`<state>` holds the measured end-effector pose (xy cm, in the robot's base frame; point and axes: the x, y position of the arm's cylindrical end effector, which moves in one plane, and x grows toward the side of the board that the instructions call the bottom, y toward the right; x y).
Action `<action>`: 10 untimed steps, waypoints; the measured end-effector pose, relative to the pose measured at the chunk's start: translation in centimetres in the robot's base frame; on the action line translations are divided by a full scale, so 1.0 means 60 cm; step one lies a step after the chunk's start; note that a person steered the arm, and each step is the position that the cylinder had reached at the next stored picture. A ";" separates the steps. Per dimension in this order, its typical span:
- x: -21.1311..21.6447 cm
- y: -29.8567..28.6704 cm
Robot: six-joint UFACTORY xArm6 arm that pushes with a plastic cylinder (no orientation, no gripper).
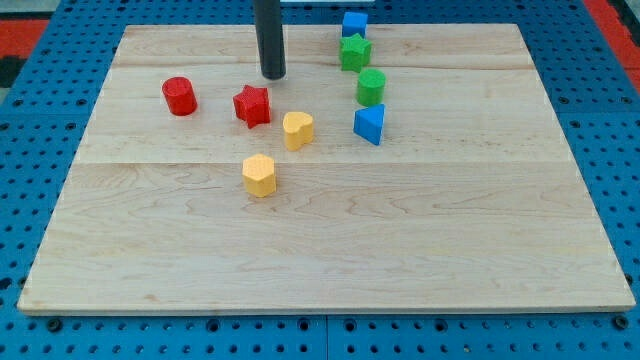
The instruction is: Place the red star towards bottom of red circle
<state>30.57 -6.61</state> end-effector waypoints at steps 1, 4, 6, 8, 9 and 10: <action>0.050 -0.007; 0.153 -0.009; 0.181 -0.104; 0.126 -0.083; 0.126 -0.100; 0.134 -0.105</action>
<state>38.61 -12.90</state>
